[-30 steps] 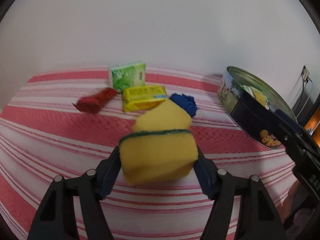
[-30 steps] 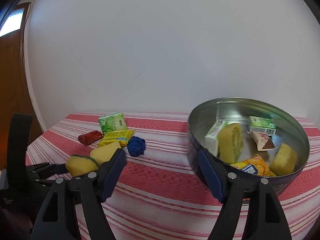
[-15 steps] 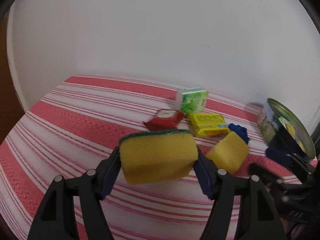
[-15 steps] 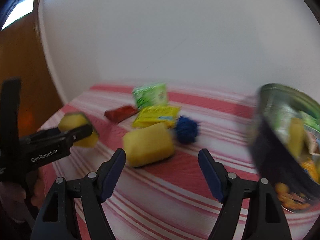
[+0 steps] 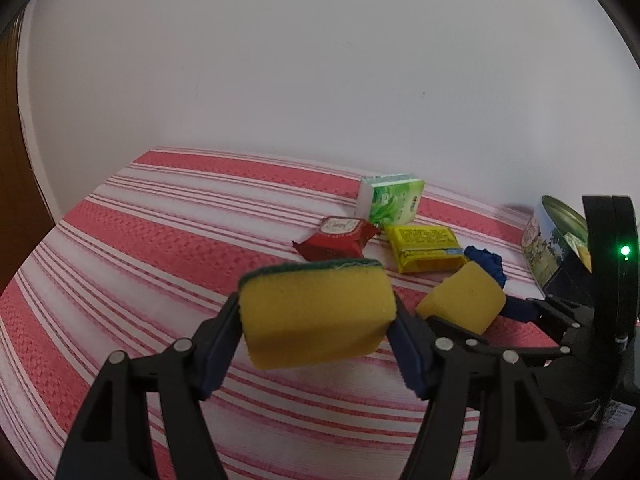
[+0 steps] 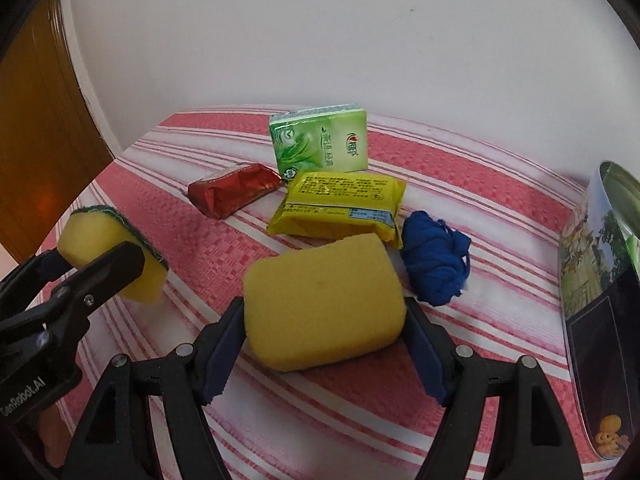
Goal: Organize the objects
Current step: 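Grasp a yellow sponge with the left gripper while the right gripper grasps another sponge, then carry both yellow sponges over the tin with both grippers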
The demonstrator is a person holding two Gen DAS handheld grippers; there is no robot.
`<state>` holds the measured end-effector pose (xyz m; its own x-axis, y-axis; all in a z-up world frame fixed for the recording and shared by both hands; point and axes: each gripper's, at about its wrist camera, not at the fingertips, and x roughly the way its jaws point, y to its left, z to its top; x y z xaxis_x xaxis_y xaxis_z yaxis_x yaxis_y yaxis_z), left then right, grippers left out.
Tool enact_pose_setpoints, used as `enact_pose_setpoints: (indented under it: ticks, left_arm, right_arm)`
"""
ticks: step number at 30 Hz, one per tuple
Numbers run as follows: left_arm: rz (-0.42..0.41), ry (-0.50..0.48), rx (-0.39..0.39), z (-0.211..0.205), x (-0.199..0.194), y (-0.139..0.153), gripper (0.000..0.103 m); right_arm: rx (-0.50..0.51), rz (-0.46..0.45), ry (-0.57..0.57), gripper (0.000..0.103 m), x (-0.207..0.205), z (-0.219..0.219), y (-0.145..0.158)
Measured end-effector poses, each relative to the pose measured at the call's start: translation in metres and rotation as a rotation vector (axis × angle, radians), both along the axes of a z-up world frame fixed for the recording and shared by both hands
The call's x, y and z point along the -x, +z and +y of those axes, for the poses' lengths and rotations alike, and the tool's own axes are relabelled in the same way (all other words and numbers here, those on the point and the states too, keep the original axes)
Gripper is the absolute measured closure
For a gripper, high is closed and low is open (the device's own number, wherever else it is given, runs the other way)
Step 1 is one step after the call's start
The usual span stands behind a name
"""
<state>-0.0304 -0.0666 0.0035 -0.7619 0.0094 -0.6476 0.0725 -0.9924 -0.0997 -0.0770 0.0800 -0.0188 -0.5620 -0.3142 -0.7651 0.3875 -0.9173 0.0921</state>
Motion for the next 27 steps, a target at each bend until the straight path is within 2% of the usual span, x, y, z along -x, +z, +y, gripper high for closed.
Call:
enact_pose_setpoints:
  ticks: [8, 15, 18, 22, 27]
  left_arm:
    - [0.019, 0.024, 0.028, -0.001, -0.003, -0.002, 0.034]
    - [0.106, 0.02, 0.017, 0.0, -0.012, 0.007, 0.034]
    - [0.148, 0.0, 0.026, 0.007, -0.017, 0.01, 0.034]
    - [0.193, -0.005, 0.029, 0.01, -0.02, 0.015, 0.034]
    - [0.205, 0.062, 0.003, 0.008, -0.023, 0.017, 0.034]
  right_arm:
    - [0.01, 0.064, 0.043, 0.03, -0.016, 0.0, 0.009]
    - [0.098, 0.133, 0.034, 0.03, -0.046, 0.025, 0.026]
    - [0.143, 0.181, 0.006, 0.03, -0.06, 0.037, 0.038]
    - [0.149, 0.283, -0.027, 0.03, -0.079, 0.057, 0.054]
    - [0.195, 0.35, -0.052, 0.03, -0.092, 0.076, 0.068]
